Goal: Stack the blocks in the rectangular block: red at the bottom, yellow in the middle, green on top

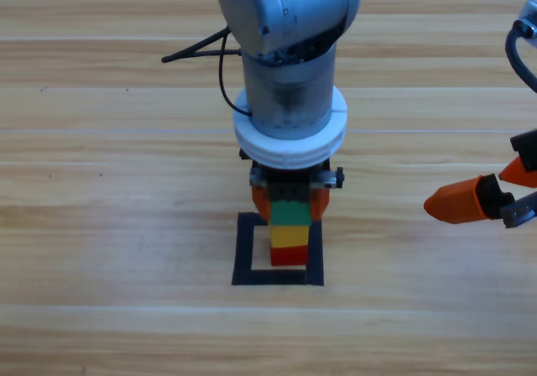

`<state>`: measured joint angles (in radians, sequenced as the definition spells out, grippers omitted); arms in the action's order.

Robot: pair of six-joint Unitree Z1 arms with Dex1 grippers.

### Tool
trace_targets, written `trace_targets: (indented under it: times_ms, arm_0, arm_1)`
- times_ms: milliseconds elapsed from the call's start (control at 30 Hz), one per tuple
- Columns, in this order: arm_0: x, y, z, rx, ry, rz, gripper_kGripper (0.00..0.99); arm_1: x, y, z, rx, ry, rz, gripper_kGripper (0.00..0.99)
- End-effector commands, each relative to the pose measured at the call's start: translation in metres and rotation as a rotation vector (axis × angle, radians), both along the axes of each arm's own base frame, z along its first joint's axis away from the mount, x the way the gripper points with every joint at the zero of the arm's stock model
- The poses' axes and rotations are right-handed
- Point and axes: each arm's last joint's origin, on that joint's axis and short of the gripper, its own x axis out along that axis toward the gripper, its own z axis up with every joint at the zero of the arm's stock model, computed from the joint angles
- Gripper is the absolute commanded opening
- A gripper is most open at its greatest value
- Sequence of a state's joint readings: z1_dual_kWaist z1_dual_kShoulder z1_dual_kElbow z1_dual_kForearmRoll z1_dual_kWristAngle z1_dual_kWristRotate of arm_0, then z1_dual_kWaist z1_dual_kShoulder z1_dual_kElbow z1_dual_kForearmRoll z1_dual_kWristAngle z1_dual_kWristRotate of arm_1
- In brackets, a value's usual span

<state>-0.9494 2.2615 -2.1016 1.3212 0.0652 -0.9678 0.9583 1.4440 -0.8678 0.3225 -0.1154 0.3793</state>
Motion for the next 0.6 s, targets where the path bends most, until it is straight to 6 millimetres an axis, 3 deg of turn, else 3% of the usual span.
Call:
trace_targets:
  times_ms: [33,600]
  arm_0:
    - [-0.0042,-0.0075,-0.0025,0.010,-0.011,-0.005,0.002]
    - [-0.0030,-0.0060,-0.0050,0.023,-0.013,-0.010,0.002]
  arm_1:
    - [0.0029,-0.0066,-0.0043,-0.005,0.002,-0.023,0.989]
    - [0.0026,-0.0064,-0.0043,-0.003,0.005,-0.018,0.989]
